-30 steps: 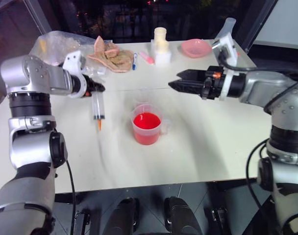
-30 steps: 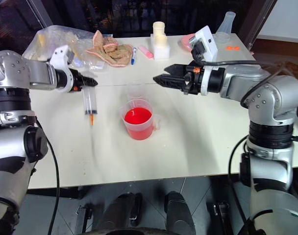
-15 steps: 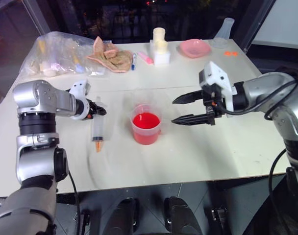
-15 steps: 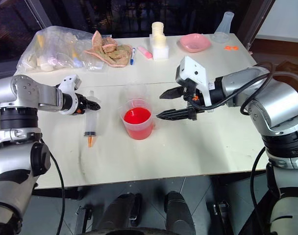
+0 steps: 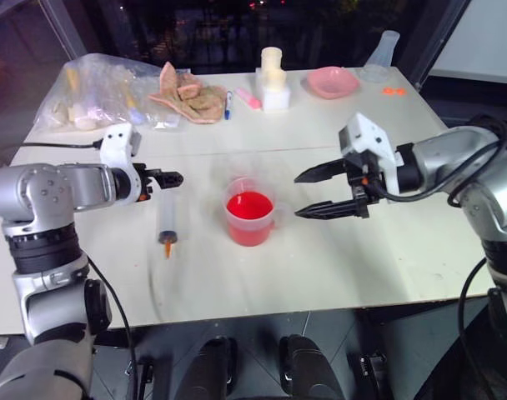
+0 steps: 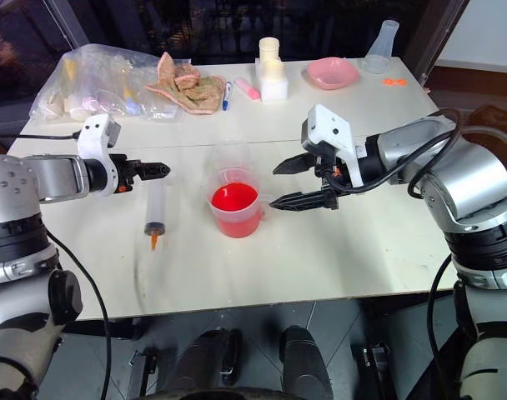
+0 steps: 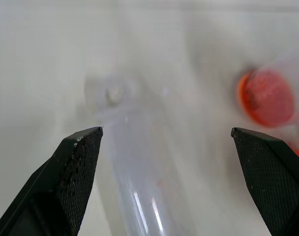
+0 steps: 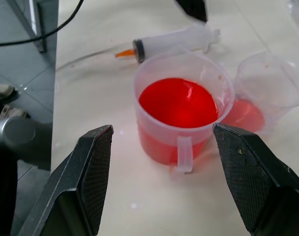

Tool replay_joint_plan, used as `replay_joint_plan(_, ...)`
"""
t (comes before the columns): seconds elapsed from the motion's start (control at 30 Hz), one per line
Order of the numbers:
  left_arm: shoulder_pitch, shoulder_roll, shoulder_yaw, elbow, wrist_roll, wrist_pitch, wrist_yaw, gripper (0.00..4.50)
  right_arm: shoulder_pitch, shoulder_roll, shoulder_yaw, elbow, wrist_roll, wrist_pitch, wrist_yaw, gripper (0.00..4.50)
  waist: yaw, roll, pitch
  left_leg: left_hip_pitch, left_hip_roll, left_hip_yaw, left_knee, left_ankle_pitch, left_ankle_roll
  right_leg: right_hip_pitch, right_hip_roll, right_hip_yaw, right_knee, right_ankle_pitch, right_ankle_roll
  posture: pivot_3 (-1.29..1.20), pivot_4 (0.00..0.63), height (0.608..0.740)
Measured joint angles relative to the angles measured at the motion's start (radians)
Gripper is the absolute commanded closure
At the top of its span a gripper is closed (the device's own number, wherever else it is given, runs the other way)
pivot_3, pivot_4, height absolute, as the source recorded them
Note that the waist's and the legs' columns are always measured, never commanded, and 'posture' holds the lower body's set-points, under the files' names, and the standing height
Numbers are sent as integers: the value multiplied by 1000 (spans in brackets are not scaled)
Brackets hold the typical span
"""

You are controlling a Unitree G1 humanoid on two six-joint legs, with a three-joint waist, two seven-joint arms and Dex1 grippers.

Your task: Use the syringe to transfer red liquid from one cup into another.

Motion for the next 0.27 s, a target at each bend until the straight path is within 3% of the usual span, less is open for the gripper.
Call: replay_joint_plan(0.27,116,66,19,-196,-202,0,-60,91,-23,8,20,98,-54,-73,69,1147,1,0,0,1,0,0,0,0,0,1,0,0,0,0,0,0,150,740)
